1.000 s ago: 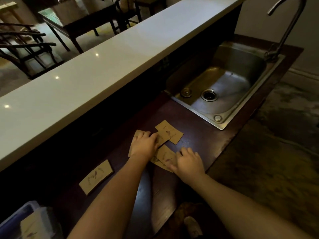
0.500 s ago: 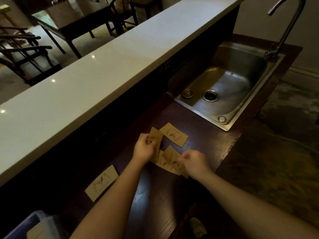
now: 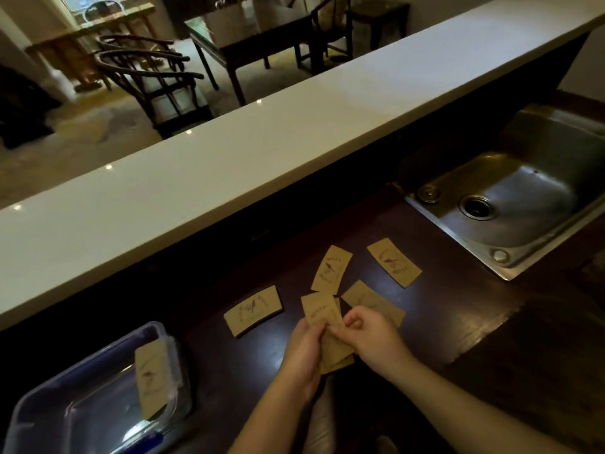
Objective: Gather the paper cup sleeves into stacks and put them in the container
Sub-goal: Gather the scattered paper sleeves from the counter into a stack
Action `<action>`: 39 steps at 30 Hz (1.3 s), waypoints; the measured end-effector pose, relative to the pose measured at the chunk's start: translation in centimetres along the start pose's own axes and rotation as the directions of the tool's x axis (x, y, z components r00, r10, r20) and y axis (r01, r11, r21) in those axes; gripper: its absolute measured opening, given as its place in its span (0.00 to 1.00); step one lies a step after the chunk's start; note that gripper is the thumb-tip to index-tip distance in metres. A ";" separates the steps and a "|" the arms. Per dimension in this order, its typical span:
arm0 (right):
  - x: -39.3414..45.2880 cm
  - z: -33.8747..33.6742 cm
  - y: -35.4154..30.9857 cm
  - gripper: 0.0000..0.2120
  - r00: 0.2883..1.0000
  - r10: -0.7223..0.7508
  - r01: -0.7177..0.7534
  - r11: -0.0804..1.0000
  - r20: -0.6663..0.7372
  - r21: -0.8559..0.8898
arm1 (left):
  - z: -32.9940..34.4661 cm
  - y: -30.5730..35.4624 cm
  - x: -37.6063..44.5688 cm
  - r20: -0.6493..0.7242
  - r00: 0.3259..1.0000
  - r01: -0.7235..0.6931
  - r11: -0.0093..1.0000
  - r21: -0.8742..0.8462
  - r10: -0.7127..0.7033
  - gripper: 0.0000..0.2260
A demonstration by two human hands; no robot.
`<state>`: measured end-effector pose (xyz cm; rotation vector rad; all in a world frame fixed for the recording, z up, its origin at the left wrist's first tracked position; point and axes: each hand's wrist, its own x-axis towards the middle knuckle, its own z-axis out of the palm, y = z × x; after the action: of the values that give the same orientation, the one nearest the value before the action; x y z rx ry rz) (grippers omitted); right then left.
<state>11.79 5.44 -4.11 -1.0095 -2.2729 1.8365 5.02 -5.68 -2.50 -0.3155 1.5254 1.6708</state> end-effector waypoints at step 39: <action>1.2 0.1 -0.9 0.15 0.987 -0.126 0.161 0.837 0.103 -0.524 | -3.2 -1.9 -2.3 -0.158 0.987 -0.026 0.998 -0.065 0.016 0.12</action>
<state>10.41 5.94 -3.76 -0.7938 -2.8892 1.2123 6.75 -9.66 -3.04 -0.4784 1.5945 1.7511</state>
